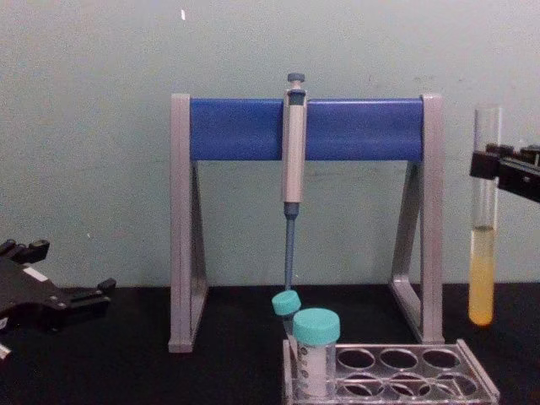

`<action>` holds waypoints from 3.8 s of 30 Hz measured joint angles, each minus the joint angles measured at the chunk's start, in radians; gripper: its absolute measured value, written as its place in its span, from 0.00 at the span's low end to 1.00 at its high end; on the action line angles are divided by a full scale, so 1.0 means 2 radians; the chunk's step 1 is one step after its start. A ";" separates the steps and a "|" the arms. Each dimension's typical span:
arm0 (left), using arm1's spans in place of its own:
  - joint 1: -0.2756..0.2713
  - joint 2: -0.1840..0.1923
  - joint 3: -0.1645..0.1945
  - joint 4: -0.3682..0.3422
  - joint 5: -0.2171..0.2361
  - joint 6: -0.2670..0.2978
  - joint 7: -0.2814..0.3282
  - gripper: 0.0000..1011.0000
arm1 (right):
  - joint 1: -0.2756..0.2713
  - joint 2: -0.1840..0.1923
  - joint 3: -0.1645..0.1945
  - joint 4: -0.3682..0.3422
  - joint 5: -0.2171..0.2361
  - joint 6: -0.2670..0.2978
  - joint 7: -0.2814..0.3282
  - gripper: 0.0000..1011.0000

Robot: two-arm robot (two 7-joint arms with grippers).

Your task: Pick up the test tube from the test tube rack, shake it, then place it back into the test tube rack.

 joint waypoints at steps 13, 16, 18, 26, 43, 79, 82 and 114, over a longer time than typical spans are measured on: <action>0.000 0.000 0.000 0.000 0.000 0.000 0.000 0.99 | 0.027 -0.063 -0.007 0.029 -0.045 -0.022 -0.033 0.22; 0.000 0.000 0.000 0.000 0.000 0.000 0.000 0.99 | 0.030 -0.070 -0.009 0.032 -0.038 -0.023 -0.017 0.23; 0.000 0.000 0.000 0.000 0.000 0.000 0.000 0.99 | 0.030 -0.072 -0.010 0.034 -0.026 -0.022 0.001 0.22; 0.000 0.000 0.000 0.000 0.000 0.000 0.000 0.99 | 0.031 -0.060 -0.012 0.036 0.031 -0.003 0.061 0.22; 0.000 0.000 0.000 0.000 0.000 0.000 0.000 0.99 | 0.011 -0.002 -0.008 0.014 0.014 0.000 0.028 0.22; 0.000 0.000 0.000 0.000 0.000 0.000 0.000 0.99 | 0.027 -0.044 -0.008 0.034 0.055 -0.014 0.074 0.22; 0.000 0.000 0.000 0.000 0.000 0.000 0.000 0.99 | 0.025 -0.039 -0.010 0.033 0.051 -0.020 0.071 0.23; 0.000 0.000 0.000 0.000 0.000 0.000 0.000 0.99 | 0.026 -0.037 -0.021 0.033 0.031 -0.036 0.062 0.23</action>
